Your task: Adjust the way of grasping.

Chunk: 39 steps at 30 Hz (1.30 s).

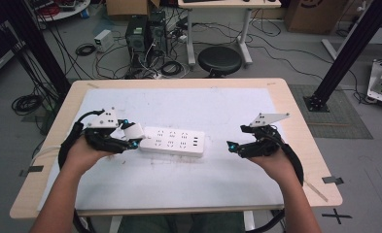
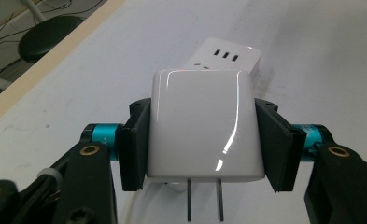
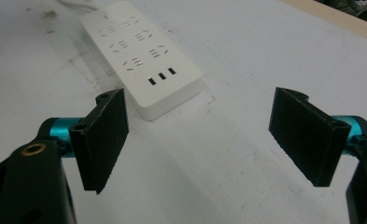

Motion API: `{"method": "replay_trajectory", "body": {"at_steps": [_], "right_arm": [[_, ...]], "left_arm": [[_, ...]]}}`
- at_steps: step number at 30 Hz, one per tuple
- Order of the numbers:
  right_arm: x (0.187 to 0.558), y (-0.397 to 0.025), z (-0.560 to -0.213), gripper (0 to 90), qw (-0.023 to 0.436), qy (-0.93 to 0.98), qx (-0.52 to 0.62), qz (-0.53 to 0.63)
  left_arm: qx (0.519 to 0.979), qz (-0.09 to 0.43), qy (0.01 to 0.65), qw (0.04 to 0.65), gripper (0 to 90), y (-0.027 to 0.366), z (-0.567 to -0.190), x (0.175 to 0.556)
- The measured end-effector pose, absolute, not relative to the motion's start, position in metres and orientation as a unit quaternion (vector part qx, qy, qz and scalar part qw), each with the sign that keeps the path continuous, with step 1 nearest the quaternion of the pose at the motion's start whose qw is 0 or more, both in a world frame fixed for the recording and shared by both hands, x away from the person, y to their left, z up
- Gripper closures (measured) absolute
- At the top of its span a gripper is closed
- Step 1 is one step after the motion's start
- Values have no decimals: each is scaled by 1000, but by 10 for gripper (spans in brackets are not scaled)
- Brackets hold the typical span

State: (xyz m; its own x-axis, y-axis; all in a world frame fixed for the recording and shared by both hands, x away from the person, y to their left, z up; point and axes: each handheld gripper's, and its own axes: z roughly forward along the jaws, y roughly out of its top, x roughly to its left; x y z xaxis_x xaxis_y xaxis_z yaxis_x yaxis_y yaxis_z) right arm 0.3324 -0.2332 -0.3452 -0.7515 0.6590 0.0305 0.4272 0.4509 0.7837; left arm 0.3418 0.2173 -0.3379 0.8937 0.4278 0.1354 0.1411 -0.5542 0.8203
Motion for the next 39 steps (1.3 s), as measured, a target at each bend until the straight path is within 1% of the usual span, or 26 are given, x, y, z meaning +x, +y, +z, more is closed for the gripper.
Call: {"method": "replay_trajectory", "body": {"at_steps": [4,5,9,11,12,13,15,16,17,21,22,23,24,26,27,28,29,32,33,34,35,38,39], "right_arm": [[329,-225,-346,203,130,844,310,418],[325,-215,-346,203,121,847,299,423],[322,-202,-350,203,102,850,288,429],[320,-193,-353,203,85,850,284,435],[320,-193,-353,203,85,850,284,435],[316,-184,-357,203,68,846,284,446],[316,-184,-357,203,68,846,284,446],[311,-174,-362,203,49,841,283,459],[308,-169,-364,203,39,836,284,467],[305,-154,-374,203,-5,820,286,496],[305,-154,-374,203,-5,820,286,496],[304,-148,-379,203,-23,816,286,502],[304,-148,-379,203,-23,816,286,502],[303,-139,-384,203,-43,816,283,502],[302,-131,-389,203,-71,812,282,507],[302,-131,-389,203,-71,812,282,507],[302,-128,-393,203,-87,803,285,516],[301,-124,-397,203,-95,797,290,521],[301,-121,-400,203,-115,785,295,533],[301,-121,-400,203,-115,785,295,533],[301,-119,-403,203,-128,777,298,539],[302,-117,-405,203,-132,773,303,541],[303,-117,-407,204,-144,769,304,544]], "left_arm": [[870,159,141,446,425,208,-343,339],[870,161,126,448,425,199,-348,336],[867,172,103,457,425,187,-354,327],[866,184,88,456,425,180,-359,321],[866,184,88,456,425,180,-359,321],[864,198,78,455,425,173,-363,315],[865,207,71,452,425,170,-366,312],[861,235,51,449,425,160,-374,303],[858,243,47,450,425,158,-377,300],[848,268,27,456,425,148,-388,287],[848,268,27,456,425,148,-388,287],[847,270,23,457,425,147,-389,285],[844,275,18,460,425,144,-391,281],[839,283,7,464,425,141,-394,274],[834,292,-3,468,425,137,-397,268],[834,292,-3,468,425,137,-397,268],[833,293,-5,469,425,135,-398,266],[826,302,-14,475,425,130,-401,260],[825,308,-18,474,425,127,-402,257],[825,308,-18,474,425,127,-402,257],[823,315,-23,472,425,123,-401,255],[821,313,-25,478,425,121,-401,254],[818,320,-29,477,425,119,-399,253]]}}
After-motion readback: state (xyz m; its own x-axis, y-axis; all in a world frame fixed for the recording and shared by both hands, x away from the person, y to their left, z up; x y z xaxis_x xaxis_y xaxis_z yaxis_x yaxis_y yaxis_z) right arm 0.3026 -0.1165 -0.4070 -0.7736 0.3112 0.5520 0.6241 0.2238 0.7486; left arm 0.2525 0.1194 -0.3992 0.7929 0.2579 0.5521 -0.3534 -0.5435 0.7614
